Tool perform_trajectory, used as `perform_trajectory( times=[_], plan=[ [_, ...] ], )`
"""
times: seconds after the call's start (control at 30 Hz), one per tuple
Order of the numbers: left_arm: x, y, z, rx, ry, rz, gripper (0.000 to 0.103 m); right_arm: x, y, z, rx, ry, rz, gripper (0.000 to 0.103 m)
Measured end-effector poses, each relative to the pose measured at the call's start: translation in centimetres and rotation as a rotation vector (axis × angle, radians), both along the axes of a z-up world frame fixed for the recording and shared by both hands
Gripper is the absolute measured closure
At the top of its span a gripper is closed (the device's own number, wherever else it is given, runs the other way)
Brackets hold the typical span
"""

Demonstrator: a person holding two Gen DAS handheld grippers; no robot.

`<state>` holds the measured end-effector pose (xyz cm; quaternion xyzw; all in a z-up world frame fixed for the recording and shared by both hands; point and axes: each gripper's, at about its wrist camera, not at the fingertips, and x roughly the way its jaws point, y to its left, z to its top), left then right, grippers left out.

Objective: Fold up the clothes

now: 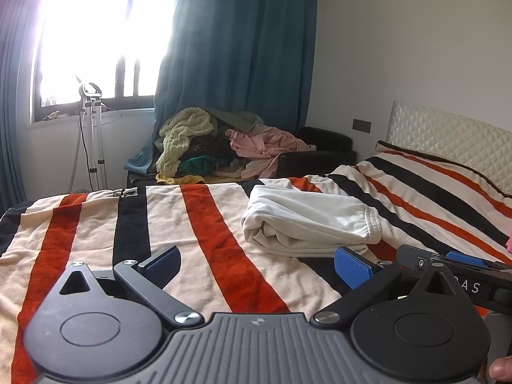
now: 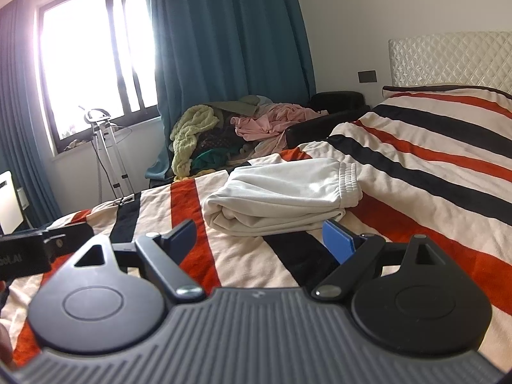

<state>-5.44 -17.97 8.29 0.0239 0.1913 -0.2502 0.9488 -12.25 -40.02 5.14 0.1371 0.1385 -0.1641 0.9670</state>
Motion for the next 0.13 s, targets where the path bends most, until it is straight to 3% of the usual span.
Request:
perform_trajectory(
  times=[0.13],
  plan=[
    [-0.01, 0.06, 0.01, 0.007, -0.005, -0.001, 0.000, 0.01, 0.00, 0.03, 0.006, 0.002, 0.000, 0.016]
  ],
)
